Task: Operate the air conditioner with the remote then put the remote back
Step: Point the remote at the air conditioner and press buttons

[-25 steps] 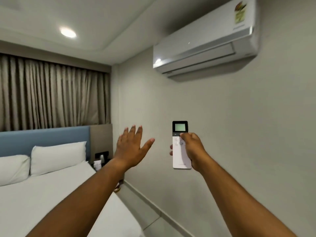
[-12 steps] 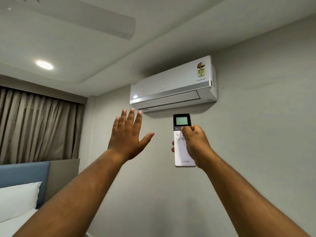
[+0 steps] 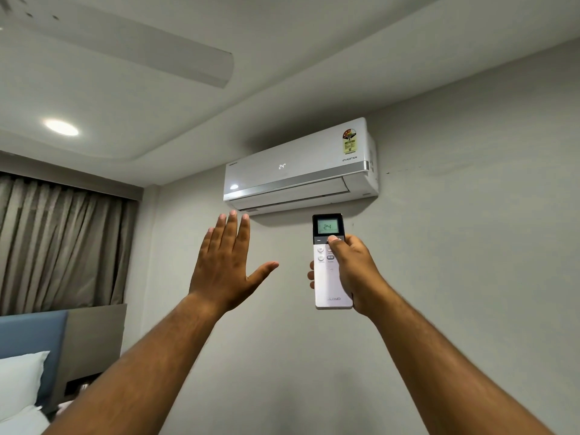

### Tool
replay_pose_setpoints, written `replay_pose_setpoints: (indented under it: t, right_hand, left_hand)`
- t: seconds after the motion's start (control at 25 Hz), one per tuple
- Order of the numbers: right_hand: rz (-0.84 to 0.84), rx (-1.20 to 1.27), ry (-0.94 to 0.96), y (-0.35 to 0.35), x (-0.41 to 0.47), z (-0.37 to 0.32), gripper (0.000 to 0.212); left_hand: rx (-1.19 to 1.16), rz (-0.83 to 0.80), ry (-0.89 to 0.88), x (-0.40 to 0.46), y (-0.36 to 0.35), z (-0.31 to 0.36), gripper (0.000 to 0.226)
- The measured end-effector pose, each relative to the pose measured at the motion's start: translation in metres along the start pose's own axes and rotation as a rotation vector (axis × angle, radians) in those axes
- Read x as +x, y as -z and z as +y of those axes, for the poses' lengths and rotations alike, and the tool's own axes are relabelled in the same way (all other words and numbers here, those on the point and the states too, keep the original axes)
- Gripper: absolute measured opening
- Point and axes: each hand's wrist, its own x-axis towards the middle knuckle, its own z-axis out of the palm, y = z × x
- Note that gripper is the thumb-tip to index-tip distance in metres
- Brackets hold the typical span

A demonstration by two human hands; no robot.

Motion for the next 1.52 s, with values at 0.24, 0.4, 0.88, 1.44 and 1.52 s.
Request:
replay_pose_setpoints:
  t: [0.24,0.4,0.88,1.44,1.52]
  right_hand:
    - [-0.024,0.012,-0.021,0.002,-0.006,-0.004,0.016]
    - [-0.022,0.019,-0.023,0.005,-0.009,-0.003,0.017]
    - [-0.043,0.063,0.033,0.006,-0.003,-0.003,0.017]
    - [0.011,0.008,0.005,0.005,-0.003,0.012,0.022]
    - [0.025,0.008,0.006,0.006,-0.002,0.013,0.022]
  left_hand:
    - [0.018,0.010,-0.004,0.001,0.002,0.003,0.101]
    - [0.039,0.003,0.002,0.000,0.000,0.002,0.101]
    - [0.060,0.001,0.044,-0.003,0.000,-0.004,0.101]
    - [0.038,-0.001,0.055,-0.002,-0.009,-0.006,0.102]
    - [0.034,-0.002,0.050,-0.003,-0.011,-0.007,0.102]
